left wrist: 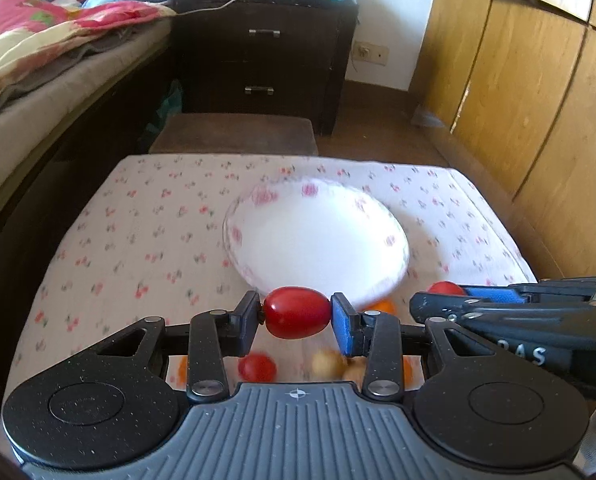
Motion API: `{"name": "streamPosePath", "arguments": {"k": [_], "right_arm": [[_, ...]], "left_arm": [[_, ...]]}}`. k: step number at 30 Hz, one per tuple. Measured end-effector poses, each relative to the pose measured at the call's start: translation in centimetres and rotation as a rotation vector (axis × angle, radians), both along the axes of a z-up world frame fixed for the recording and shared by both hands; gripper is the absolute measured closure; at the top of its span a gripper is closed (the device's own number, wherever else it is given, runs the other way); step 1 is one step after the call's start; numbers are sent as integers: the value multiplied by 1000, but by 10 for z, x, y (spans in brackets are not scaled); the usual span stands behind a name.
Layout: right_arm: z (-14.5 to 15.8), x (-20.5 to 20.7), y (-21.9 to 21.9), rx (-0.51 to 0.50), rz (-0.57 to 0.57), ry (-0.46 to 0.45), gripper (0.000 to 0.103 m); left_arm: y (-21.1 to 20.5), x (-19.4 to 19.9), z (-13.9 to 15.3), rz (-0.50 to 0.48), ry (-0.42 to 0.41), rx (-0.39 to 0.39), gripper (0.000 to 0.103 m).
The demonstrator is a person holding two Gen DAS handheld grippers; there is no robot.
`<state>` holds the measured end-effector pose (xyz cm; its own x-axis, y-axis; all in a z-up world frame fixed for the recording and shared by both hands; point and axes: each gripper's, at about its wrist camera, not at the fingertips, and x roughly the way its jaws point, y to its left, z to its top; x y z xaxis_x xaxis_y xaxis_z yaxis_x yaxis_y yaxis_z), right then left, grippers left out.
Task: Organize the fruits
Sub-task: 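Carry both held tomatoes over the white plate with both tools, then open both tools to drop the tomatoes into the plate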
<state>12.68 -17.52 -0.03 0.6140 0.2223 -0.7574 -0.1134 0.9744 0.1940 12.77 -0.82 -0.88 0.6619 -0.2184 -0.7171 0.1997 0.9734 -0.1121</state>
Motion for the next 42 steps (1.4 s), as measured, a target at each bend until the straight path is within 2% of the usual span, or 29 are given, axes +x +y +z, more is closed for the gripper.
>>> {"name": "streamPosePath", "arguments": {"k": [6,13,22,31,42], "right_arm": [[-13,38,-2,-23,-4,28,73],[-28,65,-2,-30,8,53,73],[-43,76,-5,-38,20,83,73],[-44,78,-4,-45,27,80,71],[-41,76,-2,-63,15,62,71]], "left_arm": [[-4,41,-14,28,42,-11,56],[-6,67,-34,49,89,5,56],[-8,75,-40,60,100,21,57],[-13,74,-41,55,76,68,57],[-13,73,-39,62,65,87,51]]}}
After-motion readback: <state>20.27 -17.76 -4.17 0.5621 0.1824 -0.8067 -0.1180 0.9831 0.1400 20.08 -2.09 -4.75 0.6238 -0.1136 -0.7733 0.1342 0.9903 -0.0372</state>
